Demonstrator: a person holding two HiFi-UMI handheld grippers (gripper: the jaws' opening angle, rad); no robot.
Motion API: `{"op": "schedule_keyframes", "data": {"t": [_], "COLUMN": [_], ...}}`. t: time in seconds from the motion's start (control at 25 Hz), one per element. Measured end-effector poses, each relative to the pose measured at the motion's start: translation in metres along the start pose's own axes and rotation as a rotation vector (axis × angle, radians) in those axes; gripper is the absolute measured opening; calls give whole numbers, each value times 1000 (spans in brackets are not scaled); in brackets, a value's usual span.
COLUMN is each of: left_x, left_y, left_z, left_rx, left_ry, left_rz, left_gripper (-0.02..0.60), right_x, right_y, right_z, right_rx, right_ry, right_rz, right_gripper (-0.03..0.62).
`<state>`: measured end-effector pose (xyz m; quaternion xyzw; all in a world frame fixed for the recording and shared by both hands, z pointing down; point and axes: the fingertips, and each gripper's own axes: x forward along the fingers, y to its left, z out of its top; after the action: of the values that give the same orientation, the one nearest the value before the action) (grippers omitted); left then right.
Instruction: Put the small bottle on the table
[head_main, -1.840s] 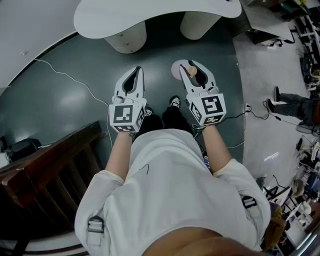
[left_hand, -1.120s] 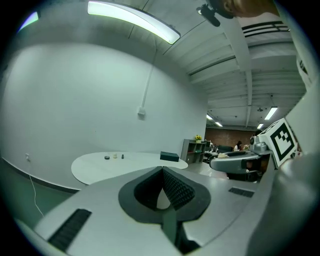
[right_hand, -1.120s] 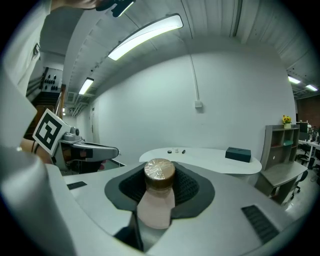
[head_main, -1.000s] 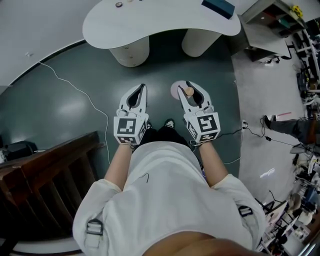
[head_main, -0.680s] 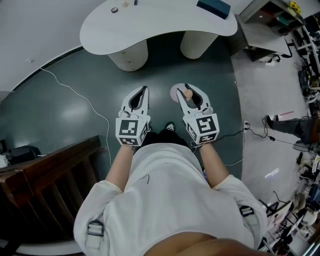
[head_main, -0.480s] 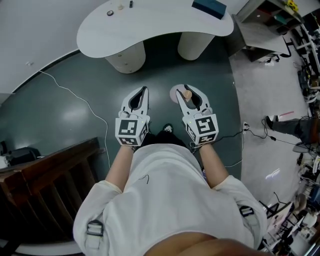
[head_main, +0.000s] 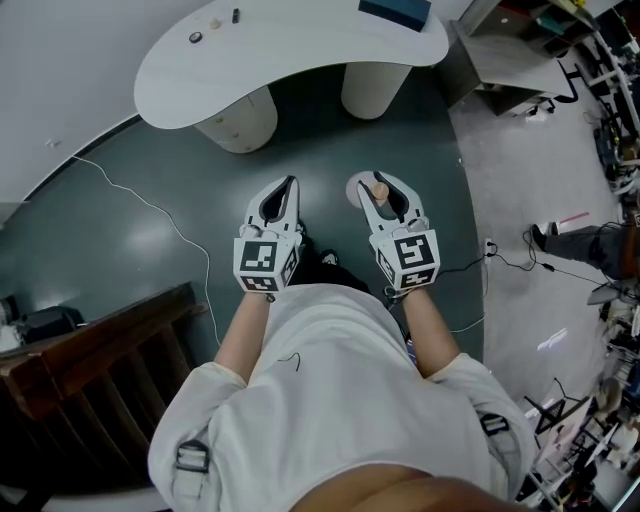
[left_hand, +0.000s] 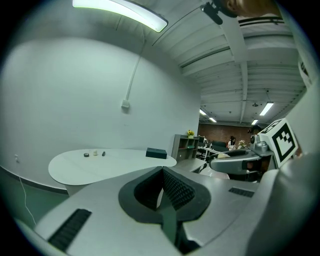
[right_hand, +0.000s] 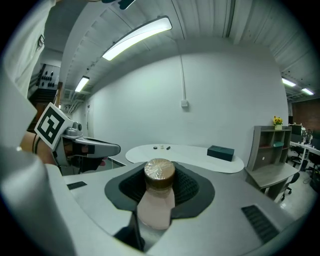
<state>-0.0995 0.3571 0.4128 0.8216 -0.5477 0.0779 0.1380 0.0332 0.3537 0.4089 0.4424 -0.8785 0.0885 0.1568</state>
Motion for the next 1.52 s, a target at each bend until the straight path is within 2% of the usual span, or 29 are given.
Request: {"op": "schedule_keyframes", "data": {"t": [0.36,0.76,1.04,1.52], "left_x": [81,224,288,372], "left_y": [7,34,49,53], "left_z": [3,55,81,81], "left_rx": [2,36,55,41], "left_ry": [26,38,32,96], "left_rz": [-60,-188,-268,-284], "left_gripper": [12,12,12,12], "right_x": [37,122,166,217], "right_y": [-53,-147,-192,-267], "right_z": [-2,42,62,66], "right_rx": [30,65,104,141], "right_ry": [17,21,16,40], "right_rz": [-46,-141,-212,-217], "right_gripper": [121,121,121,121]}}
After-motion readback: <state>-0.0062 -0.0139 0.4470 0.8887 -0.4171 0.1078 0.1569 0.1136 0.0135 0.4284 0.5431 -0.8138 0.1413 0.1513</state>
